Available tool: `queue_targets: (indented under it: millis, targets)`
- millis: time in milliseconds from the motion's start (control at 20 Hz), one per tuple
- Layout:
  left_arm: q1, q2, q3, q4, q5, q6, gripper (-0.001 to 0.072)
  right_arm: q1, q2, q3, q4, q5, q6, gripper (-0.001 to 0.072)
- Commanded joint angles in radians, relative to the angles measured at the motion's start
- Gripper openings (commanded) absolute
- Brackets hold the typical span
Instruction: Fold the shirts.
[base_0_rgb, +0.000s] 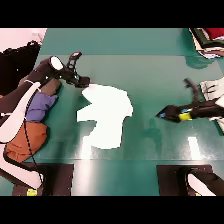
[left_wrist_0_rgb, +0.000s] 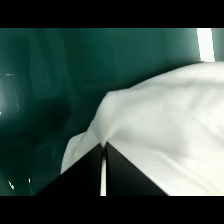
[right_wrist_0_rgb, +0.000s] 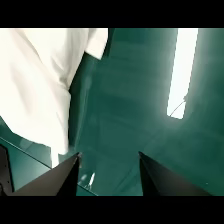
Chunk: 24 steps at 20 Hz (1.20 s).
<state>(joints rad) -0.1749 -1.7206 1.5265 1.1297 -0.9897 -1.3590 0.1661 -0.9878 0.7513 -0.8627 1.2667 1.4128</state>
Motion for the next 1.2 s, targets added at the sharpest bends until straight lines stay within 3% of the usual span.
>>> queue_targets:
  millis: [0, 250, 500, 550, 650, 750, 950, 1150]
  targets:
    - [0.008, -0.004, 0.121, 0.001, -0.069, 0.005, 0.0025, 0.222, -0.112, -0.108, 0.097, -0.154, 0.0, 0.0481]
    - [0.008, -0.004, 0.215, 0.0, -0.11, 0.005, 0.0026, 0.547, -0.328, -0.048, 0.273, -0.401, -0.083, 0.0481]
    - [0.007, -0.004, 0.215, 0.001, -0.131, 0.005, 0.0026, 0.67, -0.512, 0.142, 0.292, -0.408, -0.105, 0.0481]
    - [0.007, -0.004, 0.215, 0.001, -0.141, 0.005, 0.0025, 0.672, -0.536, 0.169, 0.291, -0.408, -0.106, 0.0448]
    - [0.007, 0.0, 0.215, 0.02, -0.161, 0.002, 0.0025, 0.666, -0.558, 0.21, 0.267, -0.407, -0.105, 0.0118]
    - [0.008, 0.035, 0.217, 0.1, -0.16, -0.052, 0.0024, 0.642, -0.533, 0.241, 0.183, -0.386, -0.1, 0.0015]
    - [0.008, 0.217, 0.29, 0.268, -0.161, -0.083, 0.0025, 0.495, -0.351, 0.313, -0.079, -0.245, 0.026, 0.0015]
    - [0.007, 0.458, 0.383, 0.276, -0.21, -0.083, 0.0025, 0.312, -0.127, 0.488, -0.326, -0.029, 0.094, 0.0014]
